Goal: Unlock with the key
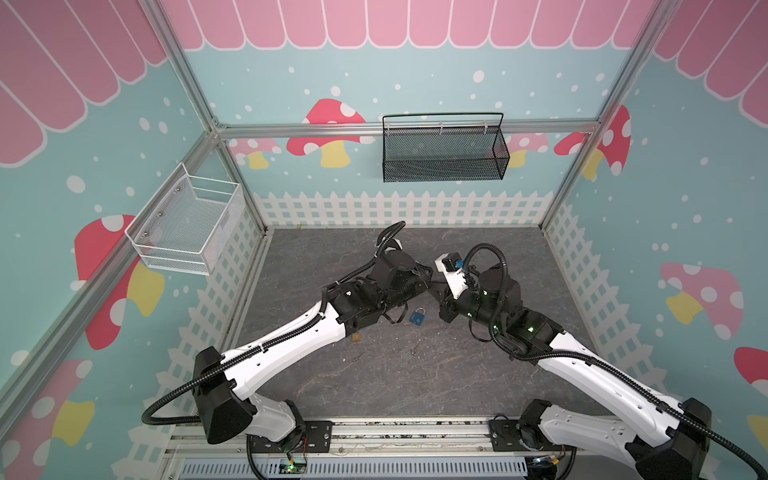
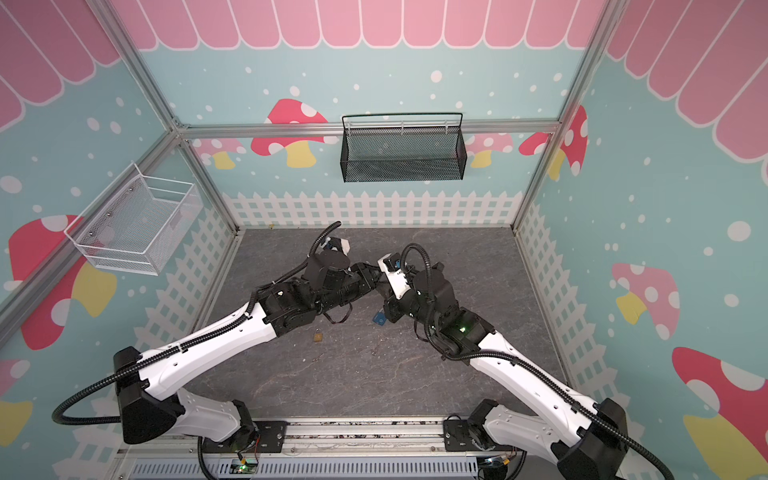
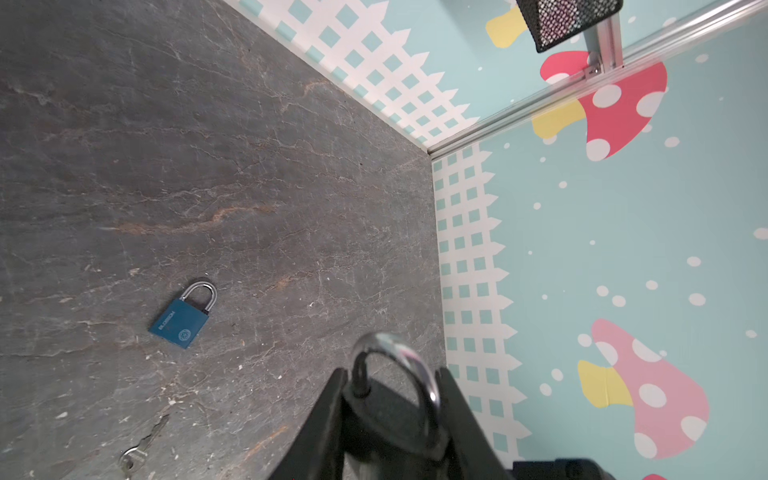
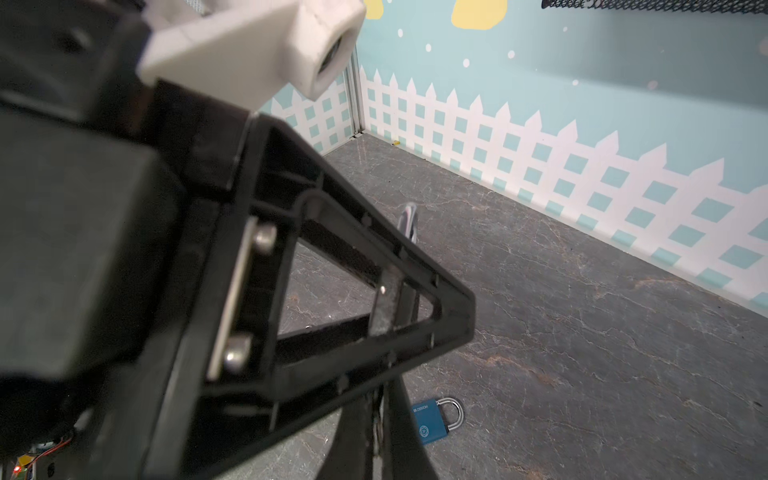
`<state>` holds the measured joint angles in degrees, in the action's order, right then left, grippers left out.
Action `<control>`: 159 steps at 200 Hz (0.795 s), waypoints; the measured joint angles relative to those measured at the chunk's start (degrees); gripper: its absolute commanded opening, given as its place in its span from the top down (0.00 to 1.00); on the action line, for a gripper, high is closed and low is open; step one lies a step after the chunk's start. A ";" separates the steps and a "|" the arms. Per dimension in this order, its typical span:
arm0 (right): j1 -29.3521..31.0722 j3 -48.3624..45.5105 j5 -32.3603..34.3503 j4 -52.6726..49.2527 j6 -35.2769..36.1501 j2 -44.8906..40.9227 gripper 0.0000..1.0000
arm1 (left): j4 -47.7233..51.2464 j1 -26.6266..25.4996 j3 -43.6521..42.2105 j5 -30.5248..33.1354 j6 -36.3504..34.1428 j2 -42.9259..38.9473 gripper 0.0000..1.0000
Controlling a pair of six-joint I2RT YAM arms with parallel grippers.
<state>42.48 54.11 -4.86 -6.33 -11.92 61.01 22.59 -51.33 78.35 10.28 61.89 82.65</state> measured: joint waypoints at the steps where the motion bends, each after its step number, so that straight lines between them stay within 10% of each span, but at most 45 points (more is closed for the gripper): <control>1: 0.00 0.00 0.02 0.00 0.02 0.00 1.00 | 0.00 0.00 0.00 0.00 0.02 0.00 0.74; 39: 0.02 0.00 0.37 -0.13 0.81 0.00 1.00 | -0.26 0.20 -0.11 -0.46 0.57 0.07 0.78; 89: 0.02 0.00 -1.22 0.31 -0.20 -0.37 1.00 | -3.08 0.26 -2.23 -1.31 1.36 -0.24 0.55; 159: 0.00 -0.33 -6.05 2.38 -4.24 -0.81 1.00 | -8.11 0.59 -6.73 -1.31 1.79 -3.80 0.62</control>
<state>42.48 53.78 -10.92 -3.95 -16.16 60.20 14.48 -50.74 71.61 8.97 63.68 78.85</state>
